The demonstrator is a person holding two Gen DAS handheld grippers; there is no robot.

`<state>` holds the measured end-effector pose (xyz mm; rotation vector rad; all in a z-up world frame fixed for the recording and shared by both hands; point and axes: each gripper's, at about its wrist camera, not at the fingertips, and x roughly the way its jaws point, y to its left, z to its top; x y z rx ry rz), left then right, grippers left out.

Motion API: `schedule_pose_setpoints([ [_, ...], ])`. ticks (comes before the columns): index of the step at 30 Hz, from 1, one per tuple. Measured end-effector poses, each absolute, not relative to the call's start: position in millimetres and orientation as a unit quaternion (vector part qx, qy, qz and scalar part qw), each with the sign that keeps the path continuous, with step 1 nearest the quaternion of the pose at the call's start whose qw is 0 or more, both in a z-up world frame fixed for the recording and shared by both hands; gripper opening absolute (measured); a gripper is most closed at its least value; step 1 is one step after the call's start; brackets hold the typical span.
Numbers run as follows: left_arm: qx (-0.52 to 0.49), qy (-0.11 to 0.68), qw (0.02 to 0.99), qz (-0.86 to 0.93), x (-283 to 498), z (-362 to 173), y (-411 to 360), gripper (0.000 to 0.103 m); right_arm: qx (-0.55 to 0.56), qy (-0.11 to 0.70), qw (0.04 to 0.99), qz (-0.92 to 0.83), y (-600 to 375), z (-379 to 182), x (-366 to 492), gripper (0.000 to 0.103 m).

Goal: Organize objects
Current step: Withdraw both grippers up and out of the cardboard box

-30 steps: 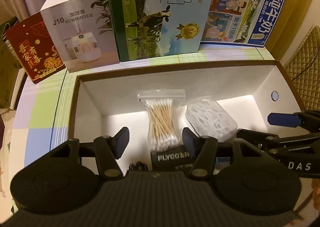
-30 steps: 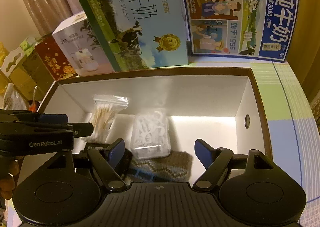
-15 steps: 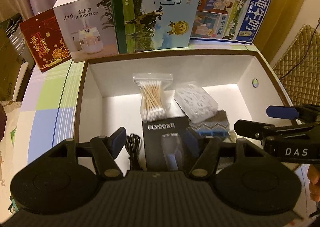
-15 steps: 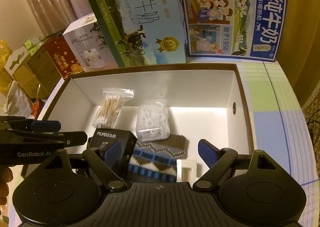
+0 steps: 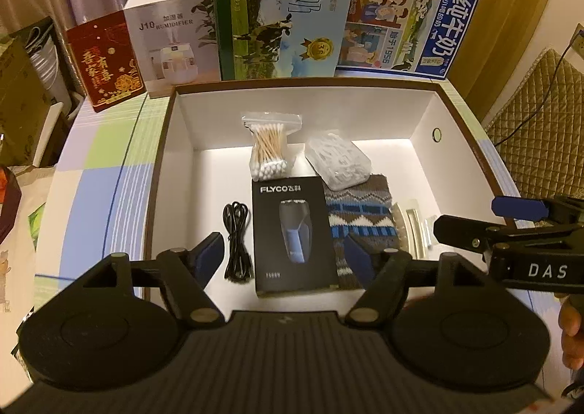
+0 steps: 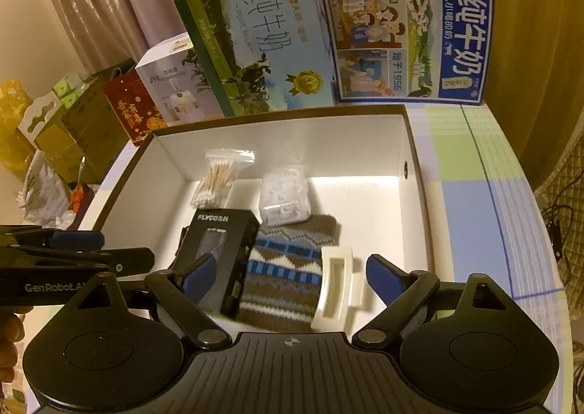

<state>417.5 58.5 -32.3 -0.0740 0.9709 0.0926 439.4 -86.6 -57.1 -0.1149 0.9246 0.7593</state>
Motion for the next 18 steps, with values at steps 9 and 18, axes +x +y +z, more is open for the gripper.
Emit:
schedule_pose_setpoints([
  [9,-0.040,0.463,0.884,0.047,385.5,-21.4,45.5,0.069,-0.049,0.432,0.825,0.361,-106.2,-46.6,414.5,0.088],
  [18,-0.044,0.461,0.885,0.044,359.3,-16.6,35.3,0.069,-0.046,0.429,0.825,0.364,-122.4,-38.2,393.2,0.089],
])
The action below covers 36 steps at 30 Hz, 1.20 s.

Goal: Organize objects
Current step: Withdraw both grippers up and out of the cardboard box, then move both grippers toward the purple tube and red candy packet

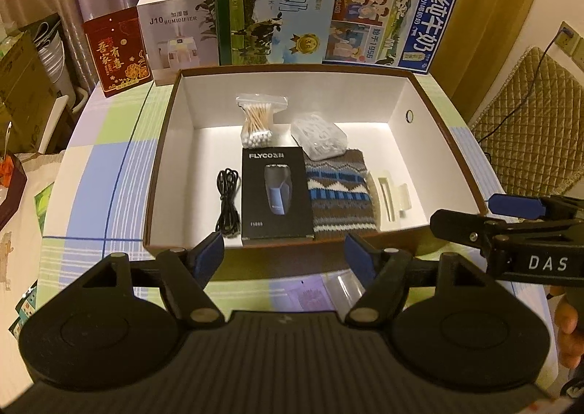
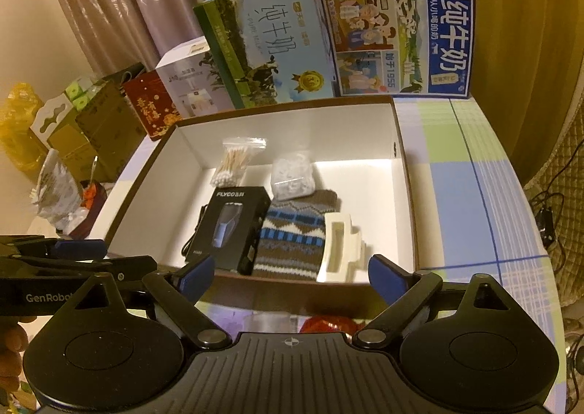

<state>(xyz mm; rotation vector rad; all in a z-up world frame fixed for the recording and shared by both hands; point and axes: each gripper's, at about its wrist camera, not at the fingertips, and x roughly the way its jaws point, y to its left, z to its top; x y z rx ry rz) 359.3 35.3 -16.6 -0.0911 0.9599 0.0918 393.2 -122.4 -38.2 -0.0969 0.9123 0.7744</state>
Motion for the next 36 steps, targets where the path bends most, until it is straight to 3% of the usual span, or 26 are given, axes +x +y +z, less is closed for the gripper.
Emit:
schedule_pose_setpoints([
  [36,-0.050,0.493,0.867,0.046,303.5,-35.9,11.9,0.071,-0.061,0.459,0.805,0.372,-160.3,-53.7,341.1,0.090],
])
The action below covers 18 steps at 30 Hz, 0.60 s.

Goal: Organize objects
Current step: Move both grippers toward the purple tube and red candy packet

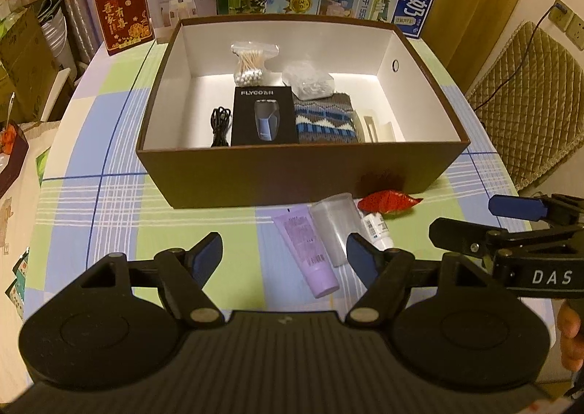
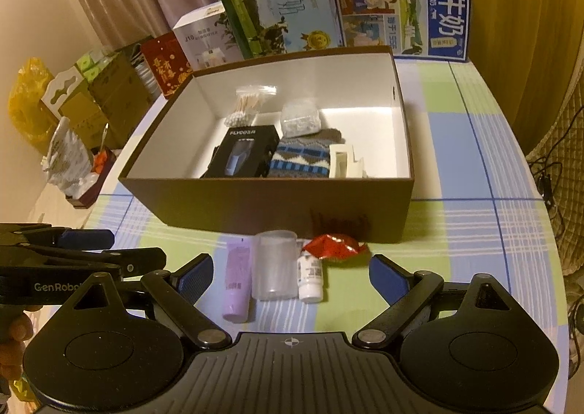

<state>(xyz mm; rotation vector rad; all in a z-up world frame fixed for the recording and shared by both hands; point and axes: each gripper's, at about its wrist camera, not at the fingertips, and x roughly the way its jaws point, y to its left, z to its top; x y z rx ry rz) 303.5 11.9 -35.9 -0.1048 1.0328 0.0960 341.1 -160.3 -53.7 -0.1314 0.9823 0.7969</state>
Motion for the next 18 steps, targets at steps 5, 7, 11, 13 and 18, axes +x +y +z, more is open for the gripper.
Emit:
schedule_pose_setpoints([
  [5,-0.052,0.501,0.862,0.047,300.4,-42.0,9.7,0.072,-0.061,0.467,0.801,0.369,-165.7,-59.6,338.7,0.090],
  [7,-0.054,0.504,0.861,0.048,299.4,-44.6,9.0,0.072,-0.061,0.470,0.800,0.367,-167.5,-62.4,338.3,0.090],
  [11,-0.055,0.508,0.858,0.049,297.4,-50.2,8.0,0.072,-0.060,0.477,0.798,0.364,-171.8,-68.7,337.9,0.090],
  [13,-0.056,0.509,0.858,0.049,296.3,-53.5,7.6,0.072,-0.059,0.480,0.798,0.361,-174.6,-72.1,338.3,0.090],
  [18,-0.061,0.519,0.851,0.045,297.5,-66.7,7.3,0.072,-0.056,0.486,0.798,0.350,-179.8,-79.6,341.9,0.090],
])
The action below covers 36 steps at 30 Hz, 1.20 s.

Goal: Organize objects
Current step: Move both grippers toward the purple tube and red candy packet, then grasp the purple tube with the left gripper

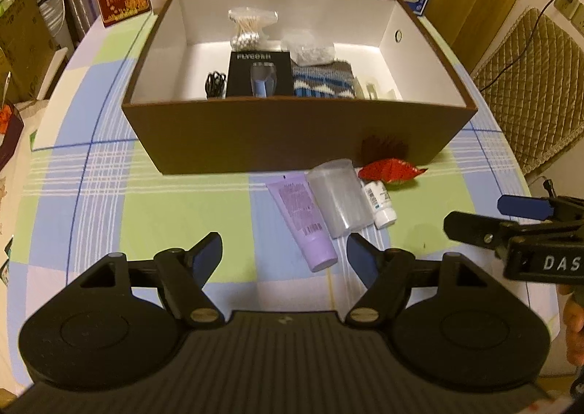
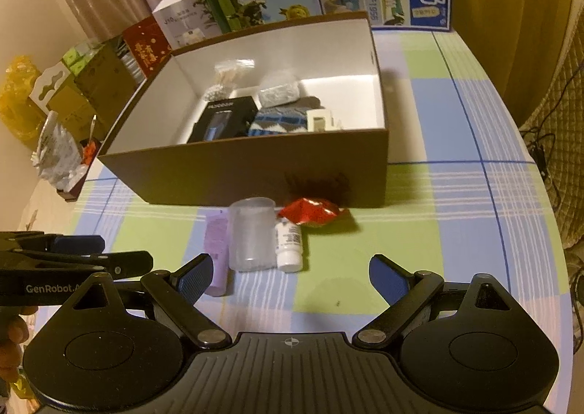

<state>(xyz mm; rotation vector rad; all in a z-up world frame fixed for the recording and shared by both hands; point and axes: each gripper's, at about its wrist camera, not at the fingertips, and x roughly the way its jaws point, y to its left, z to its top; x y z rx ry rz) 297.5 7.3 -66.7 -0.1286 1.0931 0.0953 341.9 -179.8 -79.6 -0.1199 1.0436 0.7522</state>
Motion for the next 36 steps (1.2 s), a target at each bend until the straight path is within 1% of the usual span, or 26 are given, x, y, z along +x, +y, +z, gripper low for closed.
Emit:
schedule_pose_setpoints([
  [11,-0.069,0.539,0.838,0.045,309.8,-99.2,6.0,0.072,-0.051,0.507,0.797,0.326,-191.2,-96.4,352.1,0.090],
  [19,-0.061,0.537,0.840,0.046,324.9,-120.3,3.8,0.071,-0.049,0.517,0.798,0.307,-195.7,-105.9,363.1,0.090],
  [23,-0.065,0.540,0.838,0.043,332.7,-133.1,4.1,0.067,-0.049,0.522,0.797,0.298,-196.5,-109.4,367.5,0.090],
  [28,-0.066,0.545,0.835,0.039,341.0,-143.4,5.6,0.064,-0.046,0.526,0.799,0.288,-197.5,-112.6,371.7,0.090],
  [36,-0.061,0.552,0.831,0.028,362.6,-144.5,3.7,0.057,-0.045,0.533,0.800,0.274,-198.2,-115.6,377.0,0.090],
])
